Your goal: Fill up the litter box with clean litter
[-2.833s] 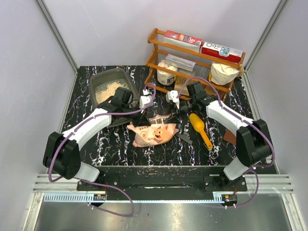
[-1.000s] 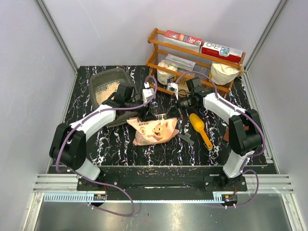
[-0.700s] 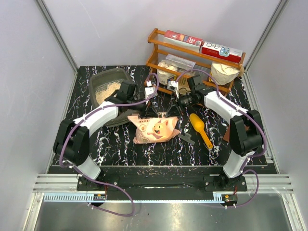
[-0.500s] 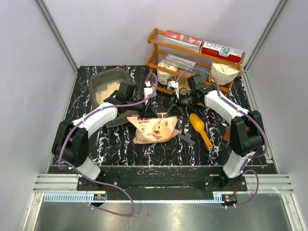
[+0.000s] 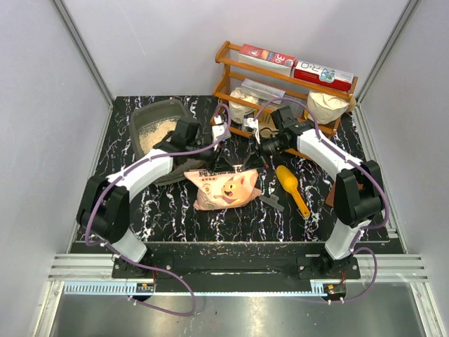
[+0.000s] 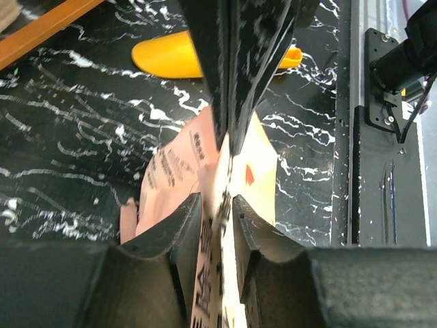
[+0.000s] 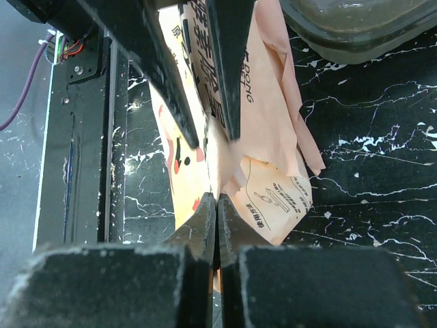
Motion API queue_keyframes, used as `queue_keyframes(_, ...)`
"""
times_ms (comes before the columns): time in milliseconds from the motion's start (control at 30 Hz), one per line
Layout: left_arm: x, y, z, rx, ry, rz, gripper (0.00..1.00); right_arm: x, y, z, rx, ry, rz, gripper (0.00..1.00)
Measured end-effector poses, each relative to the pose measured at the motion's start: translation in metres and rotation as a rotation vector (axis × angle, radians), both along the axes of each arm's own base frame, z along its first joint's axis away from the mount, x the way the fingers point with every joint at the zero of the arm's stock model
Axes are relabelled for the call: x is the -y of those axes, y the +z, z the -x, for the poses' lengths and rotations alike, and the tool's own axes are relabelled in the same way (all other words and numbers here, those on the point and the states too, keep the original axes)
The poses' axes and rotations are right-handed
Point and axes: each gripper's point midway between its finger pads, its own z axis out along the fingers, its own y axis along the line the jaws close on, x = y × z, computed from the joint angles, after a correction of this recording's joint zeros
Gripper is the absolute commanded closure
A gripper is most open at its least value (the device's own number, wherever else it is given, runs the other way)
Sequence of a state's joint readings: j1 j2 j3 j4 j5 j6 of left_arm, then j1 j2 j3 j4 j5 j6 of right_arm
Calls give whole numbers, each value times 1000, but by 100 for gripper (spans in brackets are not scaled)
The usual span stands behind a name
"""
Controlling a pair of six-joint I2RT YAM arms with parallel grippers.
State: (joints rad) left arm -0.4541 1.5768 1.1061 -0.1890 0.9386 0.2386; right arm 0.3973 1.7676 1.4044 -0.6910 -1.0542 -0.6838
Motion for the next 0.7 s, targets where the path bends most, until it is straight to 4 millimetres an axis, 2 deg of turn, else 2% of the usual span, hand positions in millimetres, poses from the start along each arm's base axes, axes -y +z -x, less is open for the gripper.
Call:
queue_keyframes(133,23,-1,-2,9,-54,7,73,0,0,0,-3,0,3,100)
queue_keyframes(200,32,-5,-3,0,-79,8,80,1,-1,0,0,-4,8,100)
queue_keyframes(333,35,-10,0,-32,-107,16,99,2,-4,-3,7,-15,26,76)
queue_keyframes(367,35,-10,0,-34,-108,15,100,3,-4,-3,4,-20,29,64)
queue_keyframes(467,35,-10,0,-35,-112,16,100,11,-1,-9,-3,-58,34,54)
queue_keyframes(567,35,-10,1,-36,-112,15,100,36,12,-25,-20,-158,22,50)
queue_keyframes(700,35,-10,1,-39,-111,15,100,87,29,-41,-46,-313,19,48)
